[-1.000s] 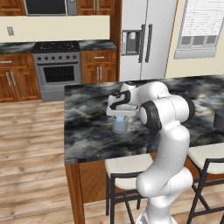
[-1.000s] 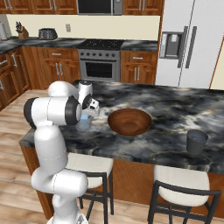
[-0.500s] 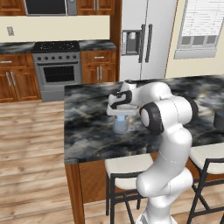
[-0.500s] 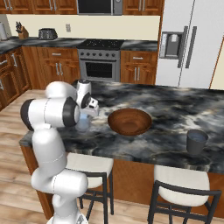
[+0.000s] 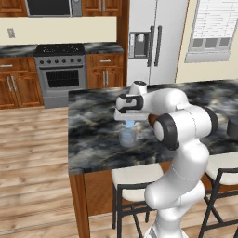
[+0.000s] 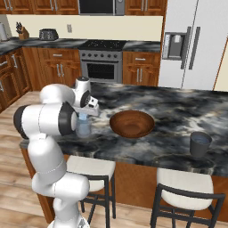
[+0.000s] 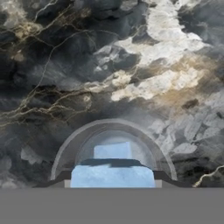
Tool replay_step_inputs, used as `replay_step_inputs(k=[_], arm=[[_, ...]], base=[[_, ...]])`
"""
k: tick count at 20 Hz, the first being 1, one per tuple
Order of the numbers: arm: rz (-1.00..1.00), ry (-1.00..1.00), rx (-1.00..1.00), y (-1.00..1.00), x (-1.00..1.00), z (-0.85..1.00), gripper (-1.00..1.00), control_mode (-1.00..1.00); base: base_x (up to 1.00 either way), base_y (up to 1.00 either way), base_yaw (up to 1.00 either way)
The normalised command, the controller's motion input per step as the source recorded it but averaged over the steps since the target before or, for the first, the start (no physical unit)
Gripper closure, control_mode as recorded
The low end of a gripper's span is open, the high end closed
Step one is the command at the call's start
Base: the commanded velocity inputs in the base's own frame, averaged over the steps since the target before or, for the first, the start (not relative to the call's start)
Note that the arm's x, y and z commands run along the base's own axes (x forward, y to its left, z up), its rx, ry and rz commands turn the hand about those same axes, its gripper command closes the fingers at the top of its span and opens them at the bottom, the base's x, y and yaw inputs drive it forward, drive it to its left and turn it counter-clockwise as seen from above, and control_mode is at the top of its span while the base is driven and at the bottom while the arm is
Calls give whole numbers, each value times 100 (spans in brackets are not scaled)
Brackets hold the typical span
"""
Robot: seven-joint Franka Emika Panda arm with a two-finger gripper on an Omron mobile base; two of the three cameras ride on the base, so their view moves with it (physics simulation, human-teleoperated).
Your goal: There are four ice cubes in the ice bowl. Place two ice cubes in each glass of water.
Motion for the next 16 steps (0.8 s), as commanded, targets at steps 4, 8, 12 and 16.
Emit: replay_step_inputs(k=[4, 8, 12, 16], arm=[[0, 0, -2, 0, -9, 0, 100, -100], [0, 0, -1, 3, 16, -15, 100, -100], [0, 0, 0, 6, 12, -7, 100, -100], [0, 0, 0, 2, 5, -1, -100, -100]], base=[[0, 0, 0], [0, 0, 0], [0, 0, 0], [0, 0, 0]])
